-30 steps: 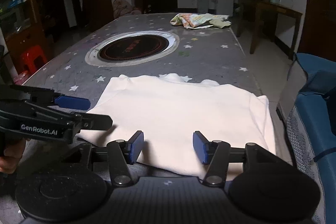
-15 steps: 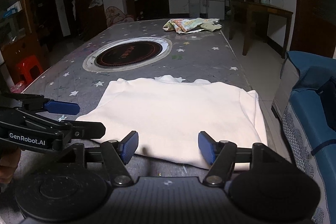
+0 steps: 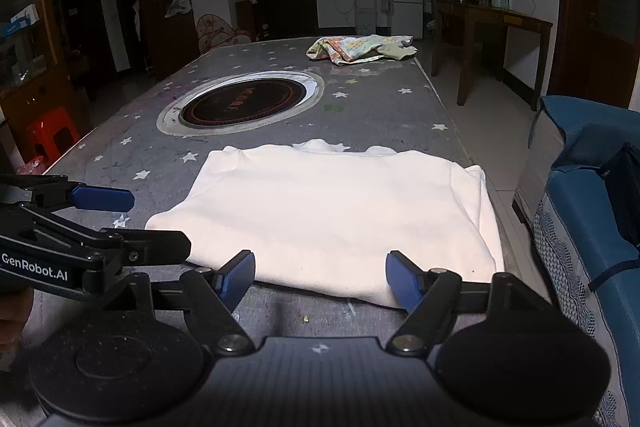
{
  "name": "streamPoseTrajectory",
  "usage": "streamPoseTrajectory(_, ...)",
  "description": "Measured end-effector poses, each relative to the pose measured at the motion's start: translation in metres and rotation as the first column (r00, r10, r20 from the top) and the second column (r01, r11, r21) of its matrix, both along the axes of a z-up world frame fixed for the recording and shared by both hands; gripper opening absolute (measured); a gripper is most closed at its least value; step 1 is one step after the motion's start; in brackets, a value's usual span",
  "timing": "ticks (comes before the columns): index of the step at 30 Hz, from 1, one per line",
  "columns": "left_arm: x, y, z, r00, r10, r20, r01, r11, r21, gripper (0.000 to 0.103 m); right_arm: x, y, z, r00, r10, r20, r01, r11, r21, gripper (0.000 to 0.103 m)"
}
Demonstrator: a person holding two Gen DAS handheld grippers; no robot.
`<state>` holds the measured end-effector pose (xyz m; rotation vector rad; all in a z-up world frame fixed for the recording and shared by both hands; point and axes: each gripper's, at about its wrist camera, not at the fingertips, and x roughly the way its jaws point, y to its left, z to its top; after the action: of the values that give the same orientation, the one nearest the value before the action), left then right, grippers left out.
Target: Fold clothes
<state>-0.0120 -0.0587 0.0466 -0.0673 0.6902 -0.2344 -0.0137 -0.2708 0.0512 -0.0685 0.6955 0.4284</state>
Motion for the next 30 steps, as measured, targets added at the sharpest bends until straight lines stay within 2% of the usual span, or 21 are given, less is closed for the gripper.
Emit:
streamPoseTrajectory(2,-0.002,0.0,0.0,1.0,0.002,-0.002,-0.002,1.0,-0.001,0.102,-0.001,0.0,0.0,1.0,-0.003,0.002,0.003,1.0,0.001,0.08)
streamPoseTrajectory(30,-0.023,0.001,-0.009,0.999,0.026,-0.035,-0.025,0.999,0.03,0.103,-0.023,-0.008,-0.006,0.999,-0.053,-0.008,0.053,0.999,0.006,0.091)
